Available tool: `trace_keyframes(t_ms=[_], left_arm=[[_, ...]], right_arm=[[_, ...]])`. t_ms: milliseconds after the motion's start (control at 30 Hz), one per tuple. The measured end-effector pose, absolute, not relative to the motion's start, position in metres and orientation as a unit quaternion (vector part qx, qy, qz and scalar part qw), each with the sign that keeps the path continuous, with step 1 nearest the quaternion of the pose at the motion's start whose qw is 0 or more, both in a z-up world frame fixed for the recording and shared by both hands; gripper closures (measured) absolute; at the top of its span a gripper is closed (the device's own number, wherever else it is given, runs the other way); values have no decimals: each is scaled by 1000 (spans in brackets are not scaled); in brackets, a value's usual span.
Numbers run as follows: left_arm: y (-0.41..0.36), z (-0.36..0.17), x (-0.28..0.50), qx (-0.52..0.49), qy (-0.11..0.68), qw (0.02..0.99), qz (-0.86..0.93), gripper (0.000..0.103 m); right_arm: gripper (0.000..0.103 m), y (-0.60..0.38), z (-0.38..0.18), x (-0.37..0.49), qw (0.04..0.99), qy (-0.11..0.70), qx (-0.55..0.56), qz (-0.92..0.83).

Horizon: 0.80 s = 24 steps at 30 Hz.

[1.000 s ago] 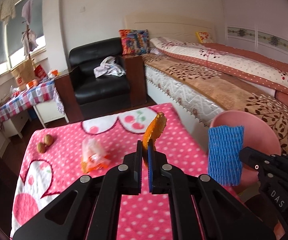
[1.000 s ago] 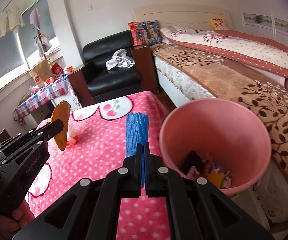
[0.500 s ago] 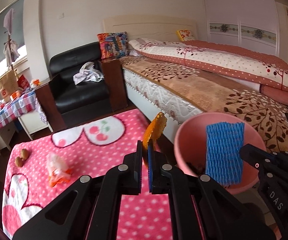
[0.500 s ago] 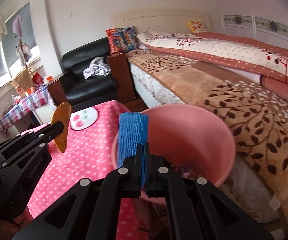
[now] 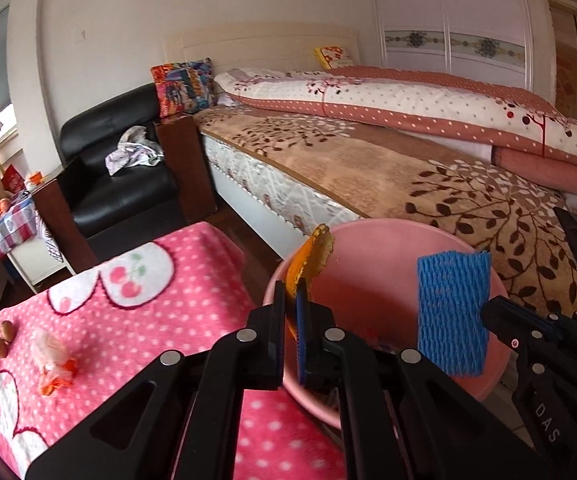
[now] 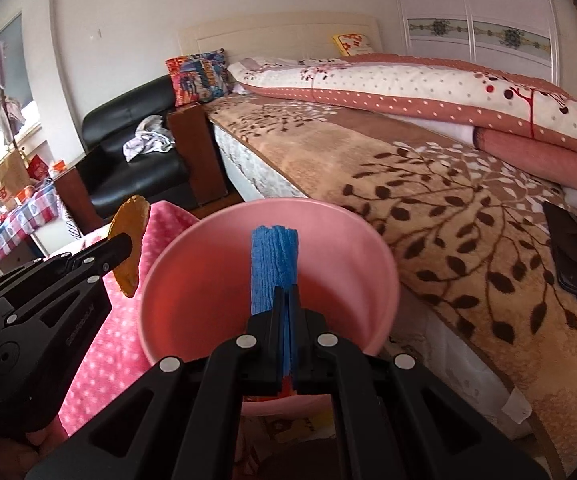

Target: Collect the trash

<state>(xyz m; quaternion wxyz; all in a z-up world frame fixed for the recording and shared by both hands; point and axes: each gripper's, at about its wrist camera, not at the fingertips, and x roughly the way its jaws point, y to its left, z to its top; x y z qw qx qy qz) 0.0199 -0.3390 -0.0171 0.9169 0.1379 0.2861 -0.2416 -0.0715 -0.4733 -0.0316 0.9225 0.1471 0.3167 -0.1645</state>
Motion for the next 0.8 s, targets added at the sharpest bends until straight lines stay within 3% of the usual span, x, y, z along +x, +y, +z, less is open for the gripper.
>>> trace_keyframes(t_ms=[567, 667, 800], left_arm=[[-357, -32, 25, 144, 319, 901, -259, 97], [-358, -30, 22, 144, 312, 901, -264, 74], [-359, -26, 17, 144, 300, 904, -269, 69]], right_arm=[[101, -486, -42, -75, 918, 318, 154, -180], [101, -486, -42, -75, 919, 315, 154, -182], [101, -486, -41, -74, 919, 315, 153, -183]])
